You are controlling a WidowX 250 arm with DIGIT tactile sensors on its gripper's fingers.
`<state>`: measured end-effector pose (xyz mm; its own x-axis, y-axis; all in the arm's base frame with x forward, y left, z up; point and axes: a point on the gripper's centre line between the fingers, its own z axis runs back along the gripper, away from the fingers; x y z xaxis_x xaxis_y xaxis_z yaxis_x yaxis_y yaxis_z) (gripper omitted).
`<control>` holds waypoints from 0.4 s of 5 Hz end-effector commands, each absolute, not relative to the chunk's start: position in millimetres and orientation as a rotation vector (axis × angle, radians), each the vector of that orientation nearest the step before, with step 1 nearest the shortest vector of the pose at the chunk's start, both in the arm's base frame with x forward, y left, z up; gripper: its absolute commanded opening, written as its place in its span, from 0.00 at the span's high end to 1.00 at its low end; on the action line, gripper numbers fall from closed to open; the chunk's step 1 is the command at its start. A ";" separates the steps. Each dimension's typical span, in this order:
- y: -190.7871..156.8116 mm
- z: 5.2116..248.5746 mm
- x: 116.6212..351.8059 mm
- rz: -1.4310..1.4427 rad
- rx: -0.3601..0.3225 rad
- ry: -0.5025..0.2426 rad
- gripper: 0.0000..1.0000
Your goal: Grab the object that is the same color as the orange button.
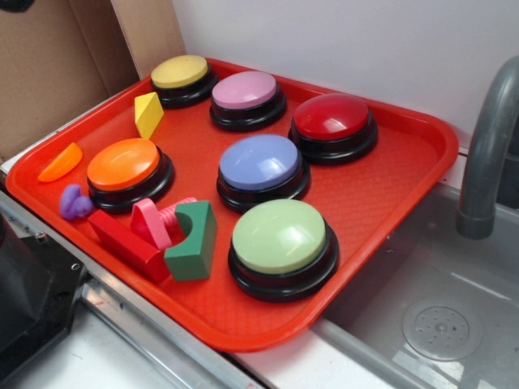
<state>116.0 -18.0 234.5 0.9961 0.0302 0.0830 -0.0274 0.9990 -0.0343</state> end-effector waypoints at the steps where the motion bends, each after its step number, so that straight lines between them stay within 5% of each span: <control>1: -18.0 234.5 116.0 0.029 -0.033 -0.084 0.00; 2: 9.6 219.2 129.4 0.134 -0.102 -0.062 0.00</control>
